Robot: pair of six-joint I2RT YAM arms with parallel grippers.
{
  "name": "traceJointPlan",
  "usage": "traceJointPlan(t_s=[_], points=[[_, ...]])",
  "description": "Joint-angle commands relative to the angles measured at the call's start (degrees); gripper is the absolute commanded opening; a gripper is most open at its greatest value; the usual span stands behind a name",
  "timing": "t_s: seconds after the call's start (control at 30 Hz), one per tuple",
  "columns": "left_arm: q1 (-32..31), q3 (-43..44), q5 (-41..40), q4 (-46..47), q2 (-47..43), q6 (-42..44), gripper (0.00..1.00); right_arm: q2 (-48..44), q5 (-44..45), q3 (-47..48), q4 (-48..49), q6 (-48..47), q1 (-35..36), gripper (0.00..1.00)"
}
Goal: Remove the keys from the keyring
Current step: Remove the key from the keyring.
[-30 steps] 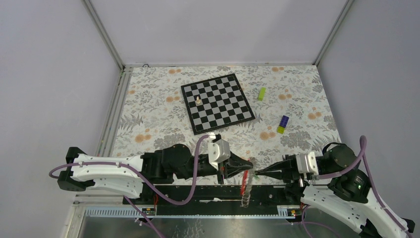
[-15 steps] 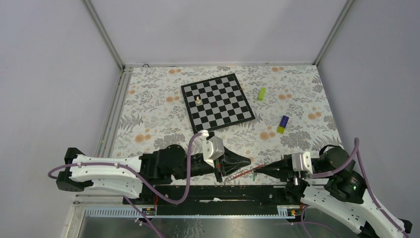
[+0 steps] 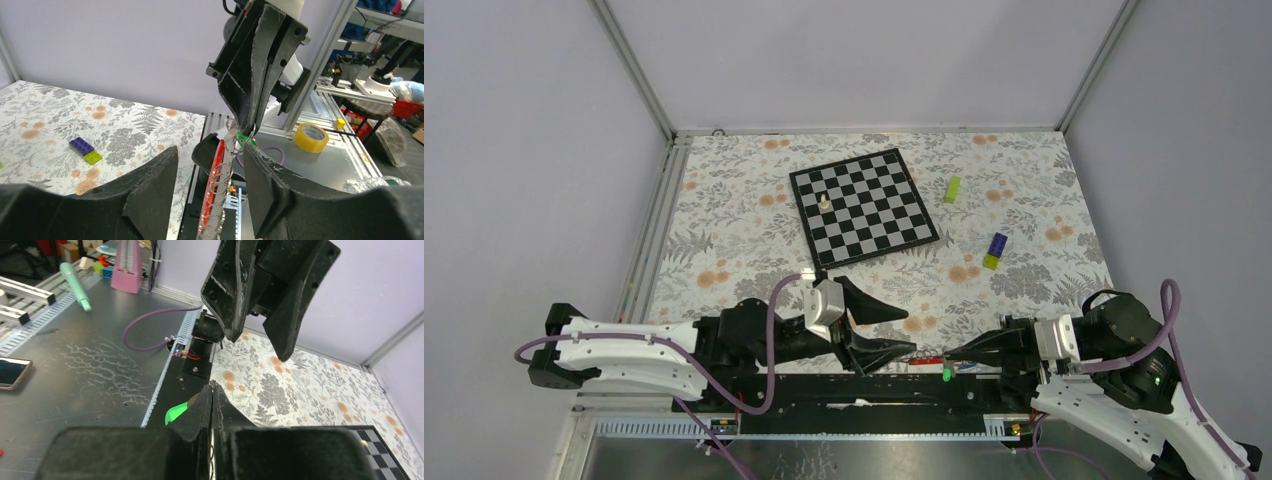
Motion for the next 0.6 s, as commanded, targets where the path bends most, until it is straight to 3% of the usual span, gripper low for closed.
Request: traceJointPlan(t_s=[0.0,0.57], points=[[-0.11,2.83,4.49,2.40,1.68,1.03,0.55,2.32,-6.15,3.27,2.20,-1.02,-0.09,0.00],[-0.11,4.72,13.29,3.26,5.51,1.24,0.55,3.38,-13.37,4.81,5.29,-0.40,-0.07,0.00]])
